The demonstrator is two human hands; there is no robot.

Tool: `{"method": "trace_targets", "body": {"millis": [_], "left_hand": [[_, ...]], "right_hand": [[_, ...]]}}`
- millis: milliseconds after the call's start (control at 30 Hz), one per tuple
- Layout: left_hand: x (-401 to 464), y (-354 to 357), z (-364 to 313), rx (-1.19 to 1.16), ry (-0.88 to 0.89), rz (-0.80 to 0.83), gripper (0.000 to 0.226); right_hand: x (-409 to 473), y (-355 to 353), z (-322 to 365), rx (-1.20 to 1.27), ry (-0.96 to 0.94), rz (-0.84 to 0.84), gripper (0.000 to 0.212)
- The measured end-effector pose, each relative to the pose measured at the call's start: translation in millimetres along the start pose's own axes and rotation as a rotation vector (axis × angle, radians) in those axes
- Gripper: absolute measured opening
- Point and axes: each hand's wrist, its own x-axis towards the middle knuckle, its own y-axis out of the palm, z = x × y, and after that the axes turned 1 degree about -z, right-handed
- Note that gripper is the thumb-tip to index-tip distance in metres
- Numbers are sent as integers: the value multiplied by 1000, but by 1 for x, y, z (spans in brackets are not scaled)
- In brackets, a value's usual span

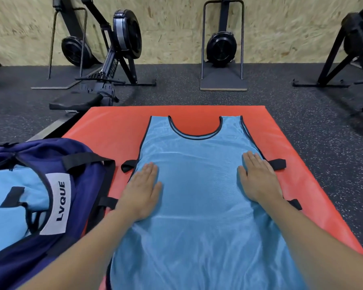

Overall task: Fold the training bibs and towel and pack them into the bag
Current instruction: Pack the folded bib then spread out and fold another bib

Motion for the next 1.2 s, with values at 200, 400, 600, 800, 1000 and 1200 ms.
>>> {"method": "trace_targets", "body": {"millis": [200,400,600,800,1000,1200], "left_hand": [[-9,-1,4,25,38,-65,85],[-7,0,6,17,51,-99,85],[-5,2,8,31,52,-95,89],[-6,0,6,66,50,-52,89],[-24,-20,-31,54,125,-76,78],[-128,0,-39,26,363,-28,66]], "right_hand": [[6,-5,3,-84,13,81,61],[-58,0,134,92,-273,101,67],[-105,16,145,75,-341,69,73],[-96,-11,8,-31,-57,59,73],[-121,-19,68,80,-189,112,100],[-171,2,107,103,-375,131,78]]}}
